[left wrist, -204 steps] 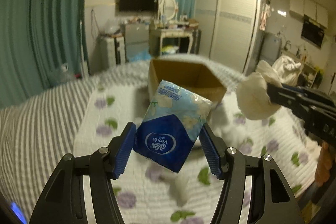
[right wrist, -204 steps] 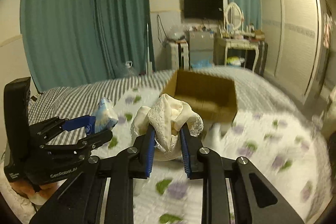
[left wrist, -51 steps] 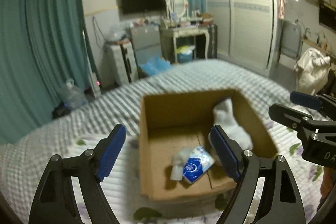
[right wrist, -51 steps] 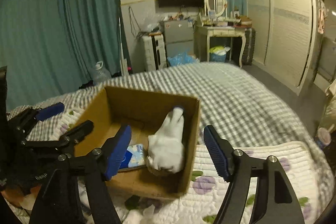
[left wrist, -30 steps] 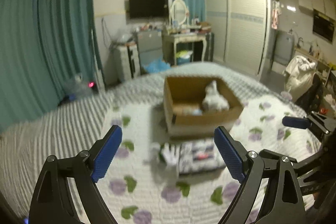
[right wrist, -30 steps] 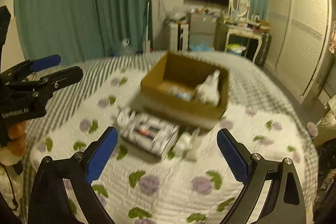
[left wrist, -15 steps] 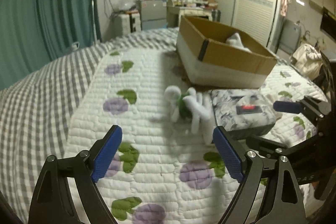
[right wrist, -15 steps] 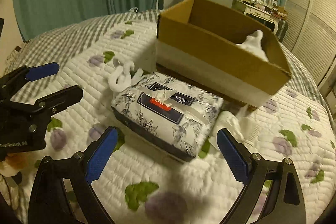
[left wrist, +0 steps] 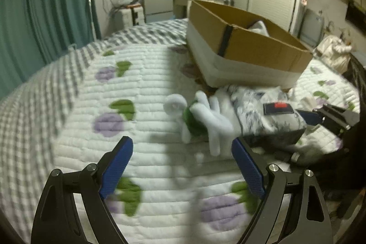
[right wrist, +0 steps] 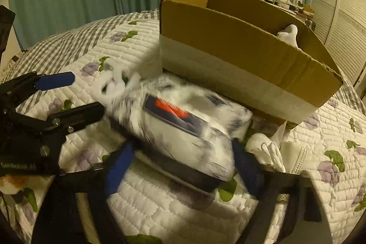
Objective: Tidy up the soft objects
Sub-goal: 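Grasp the floral wipes pack with the right gripper while the left grasps the white pipe-cleaner toy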
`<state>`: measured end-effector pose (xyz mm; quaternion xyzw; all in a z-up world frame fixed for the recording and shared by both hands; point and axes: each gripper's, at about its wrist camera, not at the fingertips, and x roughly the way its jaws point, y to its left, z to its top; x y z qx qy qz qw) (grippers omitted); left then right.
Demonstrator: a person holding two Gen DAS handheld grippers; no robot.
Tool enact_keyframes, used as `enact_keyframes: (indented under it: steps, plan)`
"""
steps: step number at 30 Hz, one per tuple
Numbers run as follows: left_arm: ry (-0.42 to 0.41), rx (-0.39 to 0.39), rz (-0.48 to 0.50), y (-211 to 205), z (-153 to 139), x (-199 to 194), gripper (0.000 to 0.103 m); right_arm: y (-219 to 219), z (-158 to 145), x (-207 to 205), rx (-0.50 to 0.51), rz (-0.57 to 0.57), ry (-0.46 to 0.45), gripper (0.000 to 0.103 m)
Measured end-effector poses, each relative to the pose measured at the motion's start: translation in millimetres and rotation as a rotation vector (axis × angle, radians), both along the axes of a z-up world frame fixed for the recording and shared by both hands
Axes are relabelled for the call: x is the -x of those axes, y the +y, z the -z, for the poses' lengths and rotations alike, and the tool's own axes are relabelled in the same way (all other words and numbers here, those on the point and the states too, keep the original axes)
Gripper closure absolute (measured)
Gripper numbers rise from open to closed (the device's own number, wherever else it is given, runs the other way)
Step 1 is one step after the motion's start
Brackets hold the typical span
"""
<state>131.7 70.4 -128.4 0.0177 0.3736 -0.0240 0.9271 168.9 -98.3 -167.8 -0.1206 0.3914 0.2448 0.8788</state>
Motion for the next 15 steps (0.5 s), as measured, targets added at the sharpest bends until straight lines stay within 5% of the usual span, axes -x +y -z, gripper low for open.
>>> enact_keyframes:
  steps: [2,7,11,13,15]
  plan:
    - [-0.011,-0.043,-0.015,5,-4,3,0.015,-2,0,0,-0.009,-0.005,-0.003,0.045]
    - [0.008,0.053,-0.006,14,2,-1,0.015,-5,-2,6,0.0,-0.023,-0.037,0.057]
    - [0.023,0.023,0.016,3,10,-10,0.015,-12,-6,9,-0.014,-0.032,-0.044,0.062]
    - [0.028,0.033,0.027,1,13,-17,0.03,-15,-7,10,-0.017,-0.032,-0.043,0.062]
    - [0.036,0.059,0.029,1,14,-25,0.031,-16,-8,10,-0.006,-0.031,-0.043,0.063]
